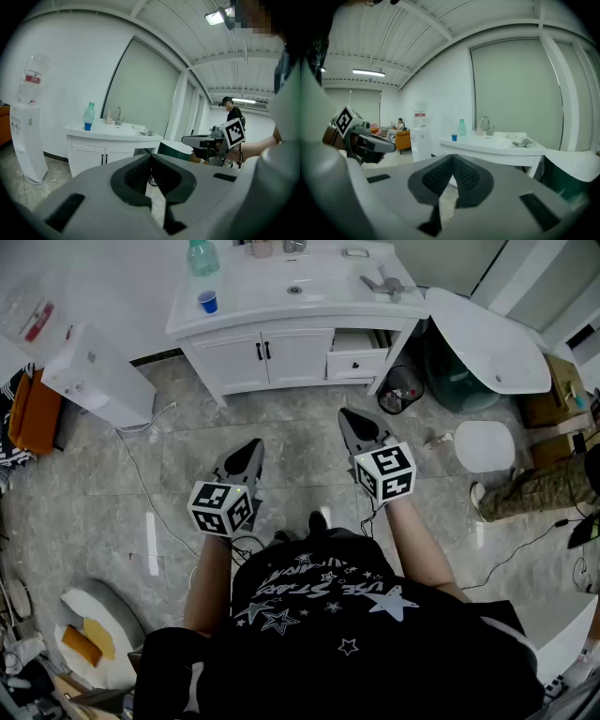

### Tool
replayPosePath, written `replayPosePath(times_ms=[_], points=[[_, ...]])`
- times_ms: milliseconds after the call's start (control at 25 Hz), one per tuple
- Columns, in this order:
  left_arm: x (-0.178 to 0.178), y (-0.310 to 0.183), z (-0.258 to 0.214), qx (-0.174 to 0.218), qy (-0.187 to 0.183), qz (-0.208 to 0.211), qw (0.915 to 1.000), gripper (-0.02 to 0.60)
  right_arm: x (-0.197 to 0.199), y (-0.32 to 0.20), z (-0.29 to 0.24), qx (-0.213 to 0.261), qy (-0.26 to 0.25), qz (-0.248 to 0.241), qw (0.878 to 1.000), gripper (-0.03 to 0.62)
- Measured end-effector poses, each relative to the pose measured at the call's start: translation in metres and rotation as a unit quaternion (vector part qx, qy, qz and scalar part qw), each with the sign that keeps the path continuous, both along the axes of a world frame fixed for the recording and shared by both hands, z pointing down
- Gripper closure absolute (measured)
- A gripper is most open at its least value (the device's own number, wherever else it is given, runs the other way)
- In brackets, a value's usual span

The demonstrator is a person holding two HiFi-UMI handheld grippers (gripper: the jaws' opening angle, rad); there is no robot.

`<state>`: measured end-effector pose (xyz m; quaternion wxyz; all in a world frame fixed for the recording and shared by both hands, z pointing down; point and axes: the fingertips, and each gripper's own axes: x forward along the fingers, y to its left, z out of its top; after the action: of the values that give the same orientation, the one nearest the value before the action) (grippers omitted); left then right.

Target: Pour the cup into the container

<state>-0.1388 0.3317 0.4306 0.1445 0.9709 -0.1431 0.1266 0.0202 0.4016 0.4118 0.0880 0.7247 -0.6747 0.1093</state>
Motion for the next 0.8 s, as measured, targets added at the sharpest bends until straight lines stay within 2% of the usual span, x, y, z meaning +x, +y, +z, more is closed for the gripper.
replayPosePath(times_ms=[440, 800], points=[[0.024, -0.002, 0.008, 0.003, -0.009, -0.023, 0.9997, 0.569, 0.032, 0.009, 0.012, -0.005, 0.006, -0.003, 1.0, 0.589], [0.036, 0.002, 0.017, 0.016, -0.027, -0.038, 0.9988, 0.569, 0.033, -0.002, 0.023, -0.016, 0.027, -0.071, 0.997, 0.587]])
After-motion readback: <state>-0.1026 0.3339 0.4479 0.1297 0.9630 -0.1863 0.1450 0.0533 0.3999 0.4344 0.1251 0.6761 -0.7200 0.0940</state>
